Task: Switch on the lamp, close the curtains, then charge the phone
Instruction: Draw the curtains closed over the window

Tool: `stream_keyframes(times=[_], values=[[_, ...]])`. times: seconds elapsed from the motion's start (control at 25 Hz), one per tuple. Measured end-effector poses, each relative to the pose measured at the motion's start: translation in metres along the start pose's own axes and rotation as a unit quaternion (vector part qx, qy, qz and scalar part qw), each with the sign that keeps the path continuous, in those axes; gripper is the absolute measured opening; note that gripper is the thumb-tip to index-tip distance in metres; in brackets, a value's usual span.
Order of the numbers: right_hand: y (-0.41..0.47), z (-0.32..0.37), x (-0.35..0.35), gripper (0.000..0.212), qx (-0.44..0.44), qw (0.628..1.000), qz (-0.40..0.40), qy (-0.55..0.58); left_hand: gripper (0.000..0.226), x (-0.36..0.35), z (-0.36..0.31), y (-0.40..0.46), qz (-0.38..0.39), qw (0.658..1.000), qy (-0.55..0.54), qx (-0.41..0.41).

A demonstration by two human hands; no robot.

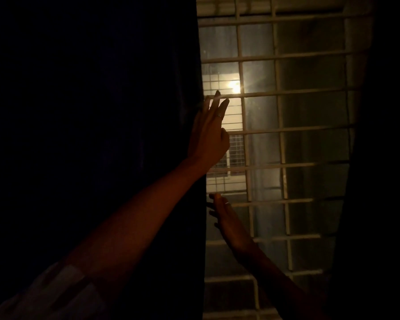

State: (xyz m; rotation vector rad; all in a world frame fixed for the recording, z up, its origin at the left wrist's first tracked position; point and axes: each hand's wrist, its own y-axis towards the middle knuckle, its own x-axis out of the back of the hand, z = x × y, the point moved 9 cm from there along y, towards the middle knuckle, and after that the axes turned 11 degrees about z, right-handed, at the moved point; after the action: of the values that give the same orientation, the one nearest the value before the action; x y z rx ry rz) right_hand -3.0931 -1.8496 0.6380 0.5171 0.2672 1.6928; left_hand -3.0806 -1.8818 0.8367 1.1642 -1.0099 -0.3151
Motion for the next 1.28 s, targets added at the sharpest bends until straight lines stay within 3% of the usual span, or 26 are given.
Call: stream_keyframes(times=[0.08, 0.16, 0.36, 0.56, 0.68, 0.88, 1.12, 1.28], values=[[-0.018, -0.005, 0.027, 0.052, -0.019, 0.998, -0.057, -0.033, 0.064, -0.019, -0.02, -0.002, 0.017, 1.0, -0.021, -0.013], [-0.04, -0.002, 0.058, 0.046, -0.01, 0.988, -0.126, -0.093, 0.063, -0.04, -0.04, -0.002, 0.036, 0.998, -0.054, -0.013], [-0.096, 0.014, 0.151, 0.043, -0.028, 0.923, -0.282, -0.259, 0.062, -0.103, -0.105, 0.011, 0.084, 0.991, -0.102, -0.032], [-0.142, 0.024, 0.25, 0.041, -0.042, 0.882, -0.342, -0.322, 0.064, -0.168, -0.179, 0.041, 0.125, 0.98, -0.149, -0.047], [-0.165, 0.032, 0.304, 0.045, -0.059, 0.843, -0.366, -0.389, 0.066, -0.208, -0.218, 0.057, 0.159, 0.963, -0.218, -0.004], [-0.195, 0.046, 0.374, 0.049, -0.066, 0.77, -0.394, -0.497, 0.069, -0.273, -0.262, 0.068, 0.213, 0.881, -0.406, 0.116], [-0.199, 0.028, 0.435, 0.055, -0.081, 0.778, -0.368, -0.502, 0.084, -0.349, -0.268, 0.079, 0.248, 0.782, -0.52, 0.236], [-0.202, 0.02, 0.449, 0.065, -0.081, 0.755, -0.375, -0.532, 0.059, -0.372, -0.29, 0.085, 0.264, 0.741, -0.583, 0.205]])
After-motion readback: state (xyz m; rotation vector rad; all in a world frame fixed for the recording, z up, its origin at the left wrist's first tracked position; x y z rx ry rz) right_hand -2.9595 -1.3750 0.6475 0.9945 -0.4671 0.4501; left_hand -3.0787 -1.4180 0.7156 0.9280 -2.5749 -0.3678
